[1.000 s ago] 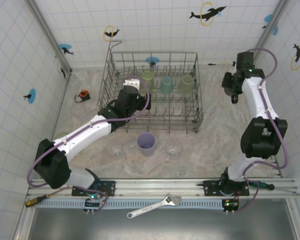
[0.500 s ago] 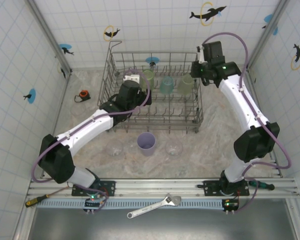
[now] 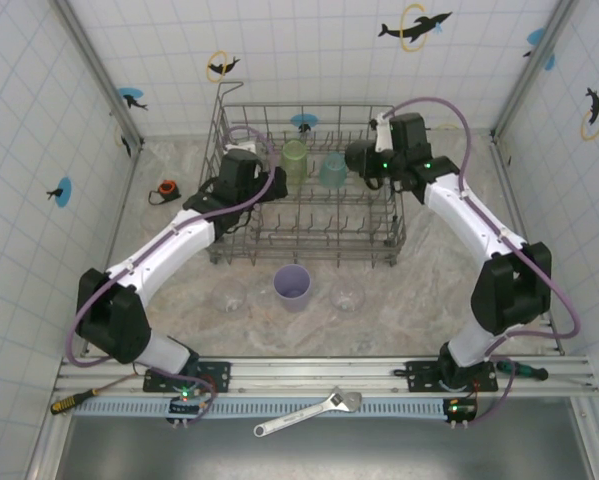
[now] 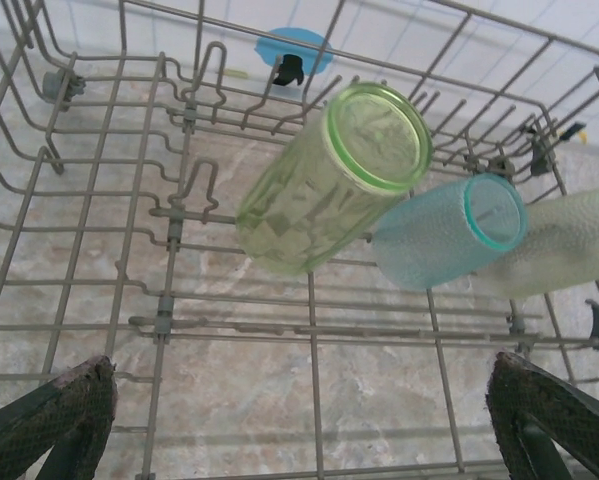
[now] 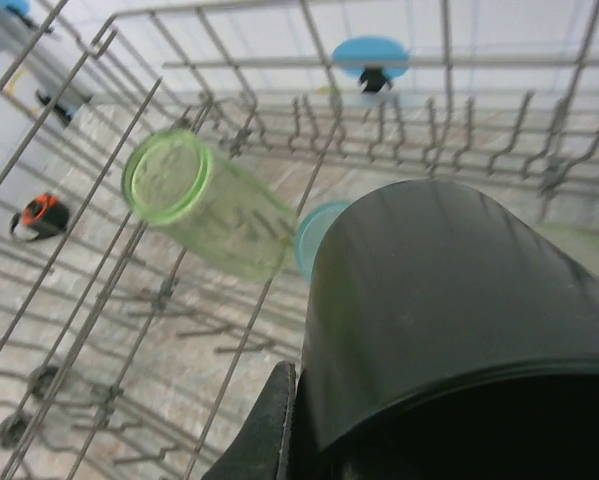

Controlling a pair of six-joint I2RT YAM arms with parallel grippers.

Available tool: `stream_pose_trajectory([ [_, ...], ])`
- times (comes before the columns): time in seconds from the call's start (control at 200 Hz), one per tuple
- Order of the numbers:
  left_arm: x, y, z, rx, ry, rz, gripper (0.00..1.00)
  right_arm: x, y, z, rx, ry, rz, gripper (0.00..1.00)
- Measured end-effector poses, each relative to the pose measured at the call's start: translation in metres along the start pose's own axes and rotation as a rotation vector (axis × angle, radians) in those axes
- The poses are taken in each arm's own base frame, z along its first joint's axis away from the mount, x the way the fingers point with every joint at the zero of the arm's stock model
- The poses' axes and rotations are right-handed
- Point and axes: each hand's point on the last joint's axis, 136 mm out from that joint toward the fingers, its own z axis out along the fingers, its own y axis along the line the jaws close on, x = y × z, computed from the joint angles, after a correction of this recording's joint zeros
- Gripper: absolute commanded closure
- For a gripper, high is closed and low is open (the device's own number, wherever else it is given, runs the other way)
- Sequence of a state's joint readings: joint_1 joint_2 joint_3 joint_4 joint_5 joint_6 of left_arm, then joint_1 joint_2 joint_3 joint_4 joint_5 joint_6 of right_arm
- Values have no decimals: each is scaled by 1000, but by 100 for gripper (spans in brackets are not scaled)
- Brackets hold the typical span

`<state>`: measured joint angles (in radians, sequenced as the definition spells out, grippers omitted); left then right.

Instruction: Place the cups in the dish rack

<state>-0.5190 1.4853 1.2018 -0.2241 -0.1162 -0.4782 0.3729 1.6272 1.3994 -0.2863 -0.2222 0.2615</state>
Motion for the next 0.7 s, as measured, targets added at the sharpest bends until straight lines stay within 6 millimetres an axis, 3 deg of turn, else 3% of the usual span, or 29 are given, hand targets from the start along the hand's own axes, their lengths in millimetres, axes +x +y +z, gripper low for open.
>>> stream_pose_trajectory([
  [0.095,-4,5,0,15,6,-40,2,14,5,2,-98,-15,53,100],
  [0.2,-8,4,0,56,17,-78,2,17,7,1,-196,-57,114,100],
  [0.465,-30,4,-4,223,24,-194,2,-10,33,-12,-389,-172,144,100],
  [0.701,-38,-19,-14,400,47,-222,2,-18,68,-28,-542,-211,128,100],
])
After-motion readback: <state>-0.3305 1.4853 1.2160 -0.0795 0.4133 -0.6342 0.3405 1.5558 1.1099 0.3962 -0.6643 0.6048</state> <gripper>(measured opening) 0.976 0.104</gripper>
